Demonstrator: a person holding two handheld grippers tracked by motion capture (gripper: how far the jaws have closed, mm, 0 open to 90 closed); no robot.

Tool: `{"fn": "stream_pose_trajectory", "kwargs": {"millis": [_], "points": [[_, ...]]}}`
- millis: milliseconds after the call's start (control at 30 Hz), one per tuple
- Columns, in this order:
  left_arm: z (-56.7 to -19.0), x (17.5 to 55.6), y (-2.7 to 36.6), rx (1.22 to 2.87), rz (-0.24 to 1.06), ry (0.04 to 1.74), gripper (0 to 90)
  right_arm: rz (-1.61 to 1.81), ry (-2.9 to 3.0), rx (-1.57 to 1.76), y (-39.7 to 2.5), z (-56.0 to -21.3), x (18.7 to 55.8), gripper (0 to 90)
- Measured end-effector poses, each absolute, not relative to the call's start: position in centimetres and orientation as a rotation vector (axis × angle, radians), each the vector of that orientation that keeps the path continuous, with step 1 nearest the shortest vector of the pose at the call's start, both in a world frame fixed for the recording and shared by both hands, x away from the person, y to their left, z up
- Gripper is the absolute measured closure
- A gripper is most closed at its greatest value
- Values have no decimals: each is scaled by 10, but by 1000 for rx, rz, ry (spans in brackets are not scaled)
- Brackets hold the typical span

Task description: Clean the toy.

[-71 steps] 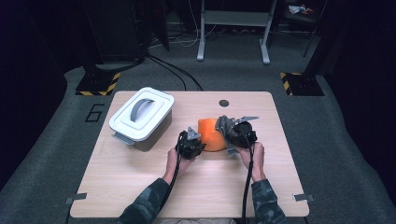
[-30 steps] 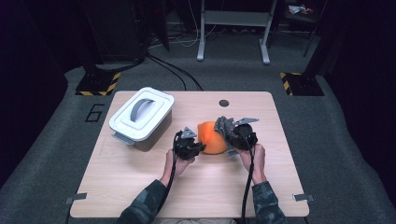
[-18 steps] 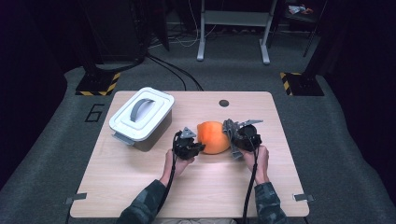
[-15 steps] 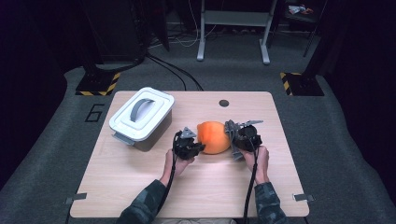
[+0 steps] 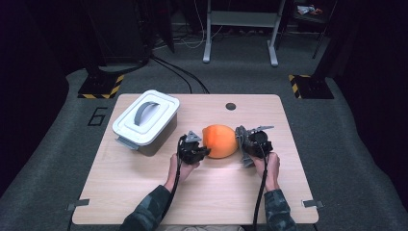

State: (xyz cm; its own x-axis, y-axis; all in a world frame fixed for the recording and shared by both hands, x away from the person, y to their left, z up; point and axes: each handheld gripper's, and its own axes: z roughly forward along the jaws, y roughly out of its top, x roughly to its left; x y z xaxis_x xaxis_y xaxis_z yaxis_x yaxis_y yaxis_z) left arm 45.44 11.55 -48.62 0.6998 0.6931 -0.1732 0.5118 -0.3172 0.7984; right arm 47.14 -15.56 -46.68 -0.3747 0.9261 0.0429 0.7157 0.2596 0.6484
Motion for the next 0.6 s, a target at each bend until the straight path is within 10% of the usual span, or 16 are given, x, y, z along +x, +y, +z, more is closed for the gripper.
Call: {"fn": "stream_pose_trajectory", "kwargs": {"millis": [400, 600], "points": [[-485, 455, 116, 1984, 255, 920, 790, 895, 2257, 1335, -116, -435, 468, 737], [-479, 451, 117, 1990, 269, 900, 635, 910, 2237, 1377, -122, -440, 474, 737]]}}
